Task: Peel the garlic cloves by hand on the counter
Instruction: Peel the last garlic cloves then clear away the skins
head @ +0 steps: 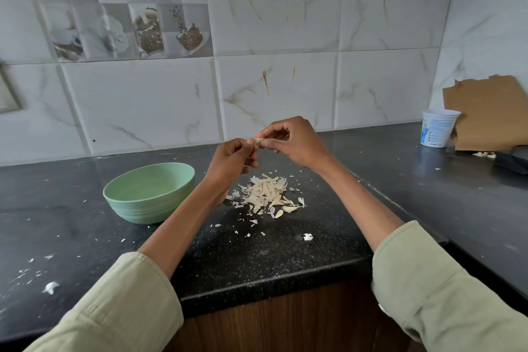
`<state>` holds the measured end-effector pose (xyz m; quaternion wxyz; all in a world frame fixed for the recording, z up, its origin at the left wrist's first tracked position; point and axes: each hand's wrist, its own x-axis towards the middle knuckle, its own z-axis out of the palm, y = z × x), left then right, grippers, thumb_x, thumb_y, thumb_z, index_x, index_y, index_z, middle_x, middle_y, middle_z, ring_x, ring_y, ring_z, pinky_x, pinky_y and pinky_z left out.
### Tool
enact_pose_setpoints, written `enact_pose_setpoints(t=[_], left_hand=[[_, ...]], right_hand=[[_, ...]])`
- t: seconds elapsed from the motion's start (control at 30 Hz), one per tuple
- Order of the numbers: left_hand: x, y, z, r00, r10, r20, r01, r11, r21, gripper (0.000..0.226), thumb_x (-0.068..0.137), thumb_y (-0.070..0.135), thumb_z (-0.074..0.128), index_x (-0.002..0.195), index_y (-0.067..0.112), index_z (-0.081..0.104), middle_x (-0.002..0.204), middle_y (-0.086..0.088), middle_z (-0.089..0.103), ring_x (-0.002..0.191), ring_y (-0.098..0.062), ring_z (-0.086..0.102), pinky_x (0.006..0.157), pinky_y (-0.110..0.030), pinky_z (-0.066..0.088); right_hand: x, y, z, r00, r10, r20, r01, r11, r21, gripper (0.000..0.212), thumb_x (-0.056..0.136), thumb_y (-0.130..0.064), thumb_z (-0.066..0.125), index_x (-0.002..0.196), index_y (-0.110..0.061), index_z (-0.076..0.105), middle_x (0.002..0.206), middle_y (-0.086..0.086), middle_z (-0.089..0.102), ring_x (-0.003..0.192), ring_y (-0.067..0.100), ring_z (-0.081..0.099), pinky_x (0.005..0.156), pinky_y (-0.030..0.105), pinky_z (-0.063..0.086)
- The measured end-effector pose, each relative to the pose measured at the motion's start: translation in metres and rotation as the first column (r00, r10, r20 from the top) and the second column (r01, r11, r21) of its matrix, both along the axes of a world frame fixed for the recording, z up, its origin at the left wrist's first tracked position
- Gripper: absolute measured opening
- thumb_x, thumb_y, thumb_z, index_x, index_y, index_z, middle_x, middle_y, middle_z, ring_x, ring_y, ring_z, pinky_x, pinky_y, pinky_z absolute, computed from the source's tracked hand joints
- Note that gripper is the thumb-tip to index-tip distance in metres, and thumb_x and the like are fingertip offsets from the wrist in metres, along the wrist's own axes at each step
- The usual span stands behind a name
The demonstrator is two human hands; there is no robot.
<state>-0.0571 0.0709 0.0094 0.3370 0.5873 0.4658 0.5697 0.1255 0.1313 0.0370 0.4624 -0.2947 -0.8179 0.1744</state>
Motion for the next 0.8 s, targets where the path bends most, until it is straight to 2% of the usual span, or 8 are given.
enact_pose_setpoints(t=[0.1,0.17,0.27,0.43,0.57,0.63,0.73,0.8], left_hand=[[-0.001,-0.001,0.001,0.998,0.048,-0.028,-0.048,0.999,0.009,0.019,0.096,0.027,0.077,0.1,0.01,0.071,0.085,-0.002,0.071,0.071,-0.008,0.068,0.065,-0.019,0.05],[-0.003,-0.002,0.001,0.996,0.088,-0.034,-0.087,0.996,0.033,0.013,0.093,0.021,0.08,0.098,0.011,0.074,0.083,0.0,0.073,0.07,-0.007,0.068,0.063,-0.016,0.049],[-0.006,0.0,0.001,0.989,0.134,-0.066,-0.131,0.99,0.054,0.015,0.096,0.023,0.077,0.101,0.009,0.078,0.086,-0.001,0.078,0.069,-0.005,0.068,0.064,-0.015,0.049],[-0.005,0.002,-0.004,0.94,0.201,-0.277,-0.17,0.976,0.133,0.038,0.109,0.034,0.057,0.086,0.014,0.081,0.078,0.001,0.079,0.068,-0.013,0.073,0.074,-0.028,0.06],[-0.007,0.005,-0.009,0.818,0.264,-0.511,-0.185,0.962,0.201,0.009,0.09,0.027,0.082,0.082,0.028,0.078,0.077,0.012,0.077,0.072,-0.005,0.072,0.08,-0.041,0.063],[-0.008,0.004,-0.01,0.792,0.267,-0.549,-0.178,0.961,0.211,0.015,0.08,0.023,0.089,0.086,0.03,0.076,0.078,0.014,0.076,0.074,-0.002,0.07,0.079,-0.04,0.063],[-0.006,0.003,-0.008,0.763,0.296,-0.574,-0.192,0.953,0.235,0.016,0.086,0.039,0.086,0.08,0.029,0.074,0.073,0.013,0.074,0.072,-0.005,0.069,0.076,-0.038,0.061],[-0.006,0.003,-0.009,0.732,0.305,-0.61,-0.208,0.952,0.226,0.016,0.093,0.034,0.079,0.08,0.028,0.074,0.074,0.013,0.073,0.074,-0.008,0.069,0.078,-0.04,0.061]], right_hand=[[0.001,0.0,0.001,0.998,-0.055,0.001,0.055,0.998,0.026,0.015,0.085,-0.017,0.088,0.1,-0.019,0.085,0.084,-0.008,0.08,0.075,0.003,0.072,0.072,0.016,0.053],[0.002,0.0,0.001,0.998,-0.07,0.01,0.07,0.997,0.036,0.017,0.083,-0.016,0.089,0.099,-0.019,0.086,0.084,-0.008,0.08,0.08,0.007,0.074,0.075,0.016,0.054],[0.001,-0.002,0.0,0.997,-0.079,0.023,0.079,0.996,0.033,0.017,0.084,-0.014,0.089,0.099,-0.019,0.086,0.083,-0.008,0.08,0.077,0.005,0.072,0.073,0.015,0.054],[0.002,0.001,-0.002,0.994,-0.107,0.033,0.106,0.993,0.042,0.013,0.086,-0.017,0.087,0.099,-0.021,0.085,0.081,-0.01,0.079,0.077,0.011,0.073,0.073,0.019,0.055],[0.003,0.003,-0.003,0.993,-0.109,0.044,0.108,0.994,0.026,0.01,0.088,-0.021,0.086,0.098,-0.02,0.085,0.082,-0.011,0.079,0.075,0.006,0.072,0.074,0.02,0.056],[0.003,0.003,-0.003,0.994,-0.099,0.043,0.098,0.995,0.023,0.01,0.088,-0.021,0.086,0.098,-0.02,0.085,0.082,-0.011,0.079,0.072,0.001,0.069,0.072,0.016,0.053],[0.003,0.003,-0.003,0.996,-0.083,0.027,0.083,0.997,0.002,0.01,0.088,-0.022,0.085,0.098,-0.018,0.084,0.084,-0.011,0.079,0.071,-0.004,0.067,0.071,0.011,0.049],[0.003,0.004,-0.003,0.997,-0.078,0.016,0.078,0.997,-0.015,0.011,0.089,-0.022,0.085,0.098,-0.017,0.084,0.084,-0.01,0.079,0.072,-0.004,0.067,0.072,0.012,0.049]])
